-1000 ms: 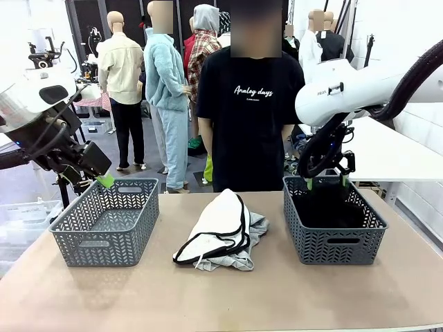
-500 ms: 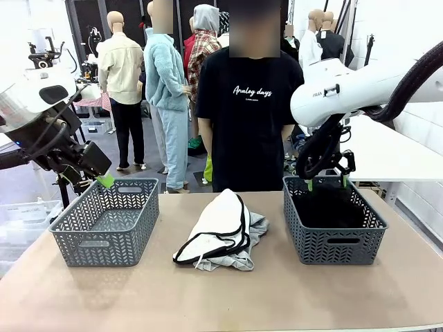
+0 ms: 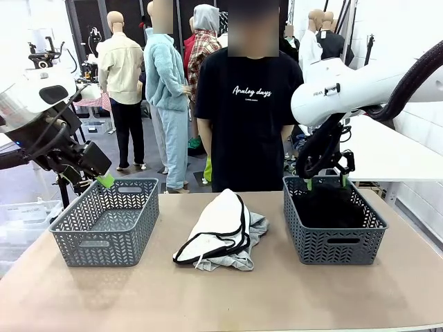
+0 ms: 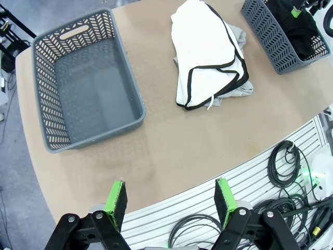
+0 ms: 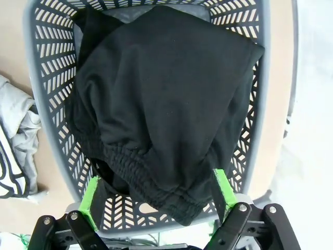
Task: Sort the tops and bottoms.
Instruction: Lift clothes from the center of the table with your left hand.
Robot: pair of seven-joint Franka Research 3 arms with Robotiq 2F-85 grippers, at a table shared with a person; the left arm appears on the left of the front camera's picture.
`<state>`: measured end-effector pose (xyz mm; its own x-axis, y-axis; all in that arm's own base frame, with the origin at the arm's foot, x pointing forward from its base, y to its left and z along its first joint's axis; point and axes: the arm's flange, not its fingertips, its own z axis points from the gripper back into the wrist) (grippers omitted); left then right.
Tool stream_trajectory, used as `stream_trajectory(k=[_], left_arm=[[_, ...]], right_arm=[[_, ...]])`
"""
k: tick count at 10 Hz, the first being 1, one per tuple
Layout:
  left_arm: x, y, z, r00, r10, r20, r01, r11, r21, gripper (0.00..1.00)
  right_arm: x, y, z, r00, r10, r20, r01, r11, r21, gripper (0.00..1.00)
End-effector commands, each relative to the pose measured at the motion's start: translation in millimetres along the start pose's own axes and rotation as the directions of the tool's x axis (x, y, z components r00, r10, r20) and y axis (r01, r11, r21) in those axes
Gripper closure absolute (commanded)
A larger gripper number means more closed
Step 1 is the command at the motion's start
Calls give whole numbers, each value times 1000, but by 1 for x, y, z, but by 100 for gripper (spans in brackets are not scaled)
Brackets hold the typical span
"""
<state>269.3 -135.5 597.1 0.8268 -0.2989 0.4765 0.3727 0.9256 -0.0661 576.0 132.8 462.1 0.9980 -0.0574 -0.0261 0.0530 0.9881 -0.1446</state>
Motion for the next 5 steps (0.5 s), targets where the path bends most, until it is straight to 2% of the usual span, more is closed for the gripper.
stream_trajectory(k=[1,5], left_arm=[[-1,1,1,1000,-1,-7,1,1000,-7,13],[-1,1,1,1000,-1,-7,1,1000,-7,13]], right_arm=[[0,-3,0,1000,11,9,-11,1000,24,0],[0,0,0,1000,0,0,0,1000,0,0]])
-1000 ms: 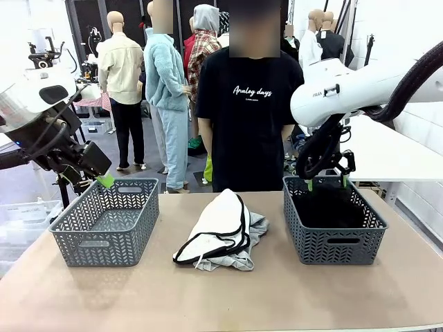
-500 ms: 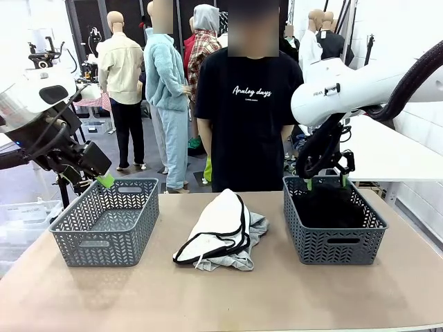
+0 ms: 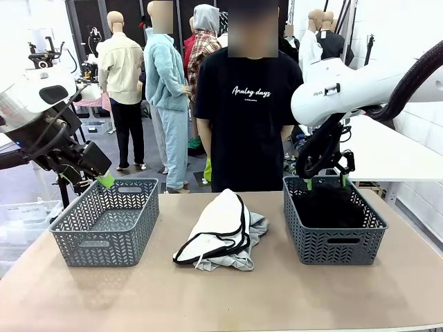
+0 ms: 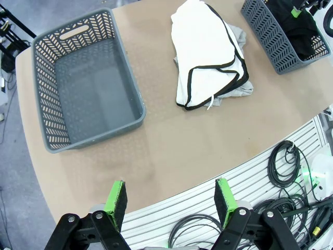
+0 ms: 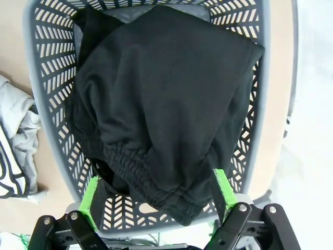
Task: Sort the tops and bottoms.
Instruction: Lift clothes from the center of the table with your left hand.
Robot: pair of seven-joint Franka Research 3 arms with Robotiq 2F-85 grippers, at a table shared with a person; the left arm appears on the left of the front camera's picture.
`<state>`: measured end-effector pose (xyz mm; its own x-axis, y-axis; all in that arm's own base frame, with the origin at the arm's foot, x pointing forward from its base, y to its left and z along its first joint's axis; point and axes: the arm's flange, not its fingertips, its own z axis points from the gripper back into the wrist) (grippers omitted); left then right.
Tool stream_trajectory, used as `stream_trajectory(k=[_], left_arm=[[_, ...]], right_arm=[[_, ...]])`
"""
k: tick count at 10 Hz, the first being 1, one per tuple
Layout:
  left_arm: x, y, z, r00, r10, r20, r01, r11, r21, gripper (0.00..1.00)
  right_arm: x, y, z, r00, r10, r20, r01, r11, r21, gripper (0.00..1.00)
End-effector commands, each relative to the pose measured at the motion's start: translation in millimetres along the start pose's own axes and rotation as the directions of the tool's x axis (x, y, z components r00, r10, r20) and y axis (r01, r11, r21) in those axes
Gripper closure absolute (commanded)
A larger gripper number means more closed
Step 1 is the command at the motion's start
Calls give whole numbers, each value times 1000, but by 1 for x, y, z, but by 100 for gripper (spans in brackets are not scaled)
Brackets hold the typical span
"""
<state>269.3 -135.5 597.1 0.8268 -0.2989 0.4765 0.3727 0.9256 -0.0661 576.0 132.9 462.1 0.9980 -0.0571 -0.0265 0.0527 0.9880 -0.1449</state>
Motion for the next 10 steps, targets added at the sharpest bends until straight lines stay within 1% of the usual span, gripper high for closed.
stream_trajectory(k=[1,3,4,5,6,7,8,9,10], left_arm=[[-1,1,1,1000,-1,-7,1,1000,-7,13],[-1,1,1,1000,-1,-7,1,1000,-7,13],[-1,1,1,1000,-1,-7,1,1000,-7,13],[-1,1,1,1000,-1,-7,1,1000,-7,13],[-1,1,1,1000,-1,-7,1,1000,-7,13],[-1,1,1,1000,-1,-7,1,1000,-7,13],[-1,1,1,1000,-1,-7,1,1000,-7,13],[-1,1,1,1000,-1,-7,1,1000,-7,13],[-1,1,1,1000,-1,-7,1,1000,-7,13]], right_arm=[[-23,-6,2,997,72,23,-71,997,-22,0],[-53,-3,23,968,230,100,-234,972,23,0],[-68,-1,39,940,301,162,-311,950,39,0],[-84,0,53,907,369,204,-387,921,54,0],[-98,-2,64,857,443,262,-478,874,85,0],[-112,1,69,759,542,361,-611,785,107,0],[-117,5,69,685,589,428,-687,718,112,0],[-122,9,70,619,626,474,-751,648,126,0],[-127,15,73,586,647,488,-784,605,141,0]])
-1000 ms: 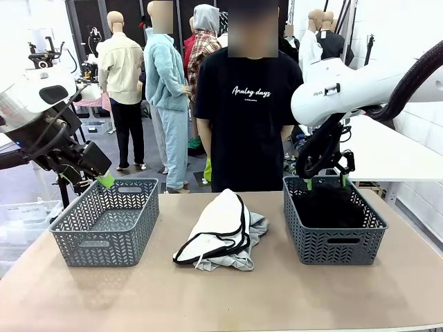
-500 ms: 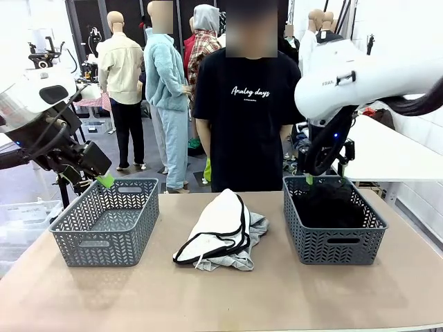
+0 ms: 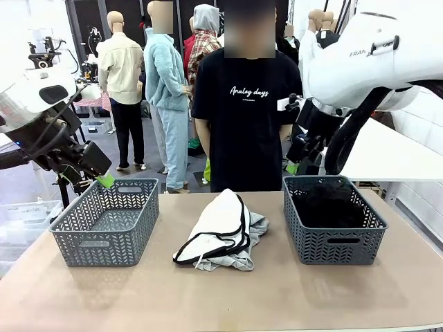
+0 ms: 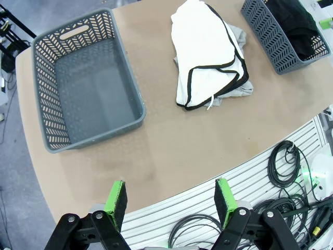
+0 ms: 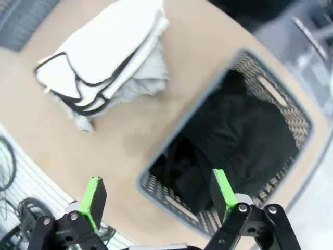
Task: Sort the tops and bottoms.
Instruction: Lift clothes from the center of the table with your left hand.
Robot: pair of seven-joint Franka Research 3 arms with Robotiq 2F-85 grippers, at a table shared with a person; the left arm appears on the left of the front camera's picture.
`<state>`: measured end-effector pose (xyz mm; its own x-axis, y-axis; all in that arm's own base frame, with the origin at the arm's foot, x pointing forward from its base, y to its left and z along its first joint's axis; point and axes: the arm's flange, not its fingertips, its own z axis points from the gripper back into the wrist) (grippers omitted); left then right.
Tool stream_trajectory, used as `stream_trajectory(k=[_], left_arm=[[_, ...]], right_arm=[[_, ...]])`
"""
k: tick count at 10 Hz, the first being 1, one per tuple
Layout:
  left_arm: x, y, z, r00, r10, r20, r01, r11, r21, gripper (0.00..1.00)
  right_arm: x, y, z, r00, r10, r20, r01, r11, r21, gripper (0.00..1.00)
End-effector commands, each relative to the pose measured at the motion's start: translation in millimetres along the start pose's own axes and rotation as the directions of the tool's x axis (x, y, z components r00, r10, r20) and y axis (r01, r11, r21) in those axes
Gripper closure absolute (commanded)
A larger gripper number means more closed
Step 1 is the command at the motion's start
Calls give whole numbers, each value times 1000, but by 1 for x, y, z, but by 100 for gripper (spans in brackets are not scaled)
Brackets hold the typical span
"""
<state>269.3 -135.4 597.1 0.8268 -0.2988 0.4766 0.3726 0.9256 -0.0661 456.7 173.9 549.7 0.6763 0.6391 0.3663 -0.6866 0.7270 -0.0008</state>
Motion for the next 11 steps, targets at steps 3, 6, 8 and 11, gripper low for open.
stream_trajectory(k=[3,6,8,11], left_arm=[[-1,1,1,1000,-1,-7,1,1000,-7,13],[-1,1,1,1000,-1,-7,1,1000,-7,13],[-1,1,1,1000,-1,-7,1,1000,-7,13],[-1,1,1,1000,-1,-7,1,1000,-7,13]], right_arm=[[-9,20,-6,964,244,101,-258,953,157,0],[-11,24,6,957,267,113,-279,955,99,0],[-20,20,26,954,260,152,-273,959,73,0],[-39,16,51,971,173,165,-181,983,33,0]])
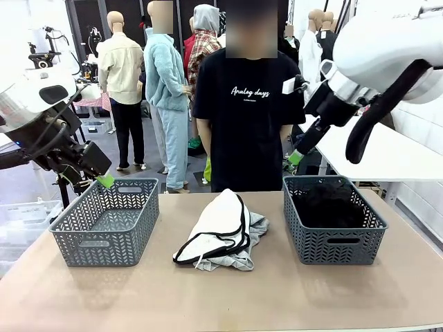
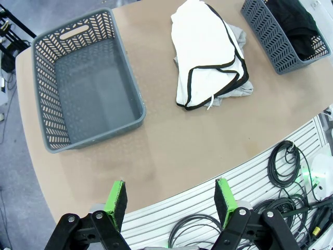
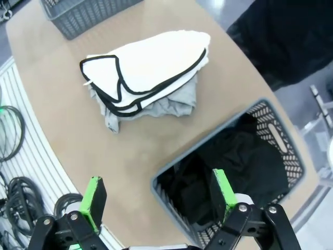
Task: Sort the tops and bottoms.
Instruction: Lift clothes from the center of the table with your left hand.
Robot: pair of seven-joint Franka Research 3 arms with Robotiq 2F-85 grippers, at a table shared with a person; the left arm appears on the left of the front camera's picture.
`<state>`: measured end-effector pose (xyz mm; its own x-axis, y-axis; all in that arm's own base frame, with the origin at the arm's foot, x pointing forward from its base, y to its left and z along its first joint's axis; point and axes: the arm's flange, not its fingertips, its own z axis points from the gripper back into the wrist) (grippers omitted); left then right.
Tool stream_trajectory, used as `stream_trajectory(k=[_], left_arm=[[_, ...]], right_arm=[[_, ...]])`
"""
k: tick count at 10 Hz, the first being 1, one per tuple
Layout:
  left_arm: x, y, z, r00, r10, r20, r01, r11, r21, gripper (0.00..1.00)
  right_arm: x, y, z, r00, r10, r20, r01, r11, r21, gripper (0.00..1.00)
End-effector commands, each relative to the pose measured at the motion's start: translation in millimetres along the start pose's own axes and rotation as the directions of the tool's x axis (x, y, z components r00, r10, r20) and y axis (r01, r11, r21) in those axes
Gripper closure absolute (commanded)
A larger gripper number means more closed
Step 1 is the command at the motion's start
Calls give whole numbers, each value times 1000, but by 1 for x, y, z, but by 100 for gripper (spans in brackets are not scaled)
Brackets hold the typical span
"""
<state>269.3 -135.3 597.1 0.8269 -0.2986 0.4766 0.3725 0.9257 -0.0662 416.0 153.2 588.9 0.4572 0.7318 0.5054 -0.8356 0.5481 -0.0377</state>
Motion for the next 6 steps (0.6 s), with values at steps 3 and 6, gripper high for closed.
stream_trajectory(k=[3,6], left_arm=[[5,-2,1,1000,-21,15,21,1000,15,13],[64,-13,-39,975,-104,198,95,994,56,13]], right_arm=[[-7,0,6,1000,-24,7,24,1000,-7,0],[-7,0,6,1000,-24,7,24,1000,-7,0]])
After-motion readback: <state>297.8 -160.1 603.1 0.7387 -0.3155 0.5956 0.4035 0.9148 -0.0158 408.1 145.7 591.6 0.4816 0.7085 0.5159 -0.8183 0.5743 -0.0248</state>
